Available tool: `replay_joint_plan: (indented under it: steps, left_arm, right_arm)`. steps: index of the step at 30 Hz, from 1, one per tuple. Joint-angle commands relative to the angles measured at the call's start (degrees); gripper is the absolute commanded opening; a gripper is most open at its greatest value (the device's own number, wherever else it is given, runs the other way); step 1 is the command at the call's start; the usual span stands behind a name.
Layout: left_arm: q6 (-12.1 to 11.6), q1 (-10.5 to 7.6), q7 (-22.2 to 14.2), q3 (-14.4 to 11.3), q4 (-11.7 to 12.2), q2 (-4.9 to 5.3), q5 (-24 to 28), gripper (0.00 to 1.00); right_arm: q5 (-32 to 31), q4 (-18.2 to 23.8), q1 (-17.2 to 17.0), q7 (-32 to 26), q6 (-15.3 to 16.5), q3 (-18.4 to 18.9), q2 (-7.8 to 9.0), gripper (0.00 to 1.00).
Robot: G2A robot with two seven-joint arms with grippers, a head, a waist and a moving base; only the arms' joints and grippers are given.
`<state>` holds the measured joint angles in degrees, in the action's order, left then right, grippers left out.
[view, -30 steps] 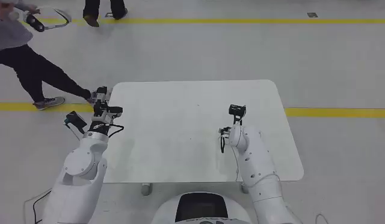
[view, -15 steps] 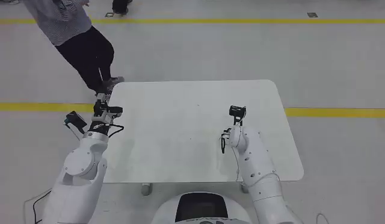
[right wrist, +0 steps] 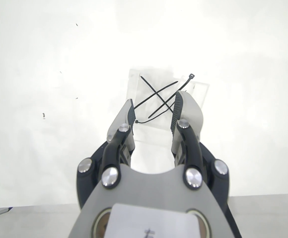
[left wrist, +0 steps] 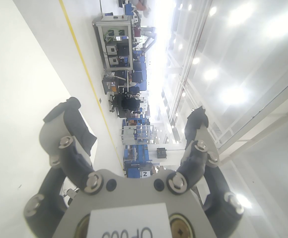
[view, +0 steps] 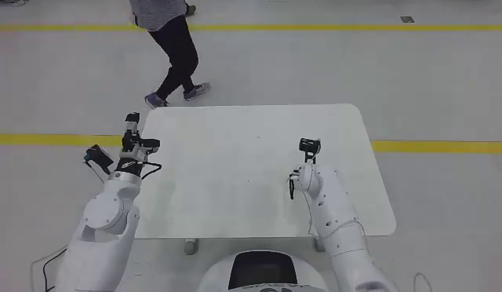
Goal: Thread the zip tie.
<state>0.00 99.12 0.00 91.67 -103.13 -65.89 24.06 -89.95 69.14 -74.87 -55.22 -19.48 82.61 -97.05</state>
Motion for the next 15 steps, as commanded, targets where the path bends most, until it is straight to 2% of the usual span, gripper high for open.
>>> replay_joint_plan:
  steps: [1,15]
  left_arm:
    - [0.0,0.0,0.0,0.0,0.0,0.0,0.0,1.0]
    - [0.0,0.0,0.0,0.0,0.0,0.0,0.0,1.0]
  right_arm:
    - [0.0,-0.5,0.3,0.1,0.0,-0.1,0.14,0.35]
    - [0.0,-1.2,0.7,0.3,0.0,-1.0,1.19,0.37]
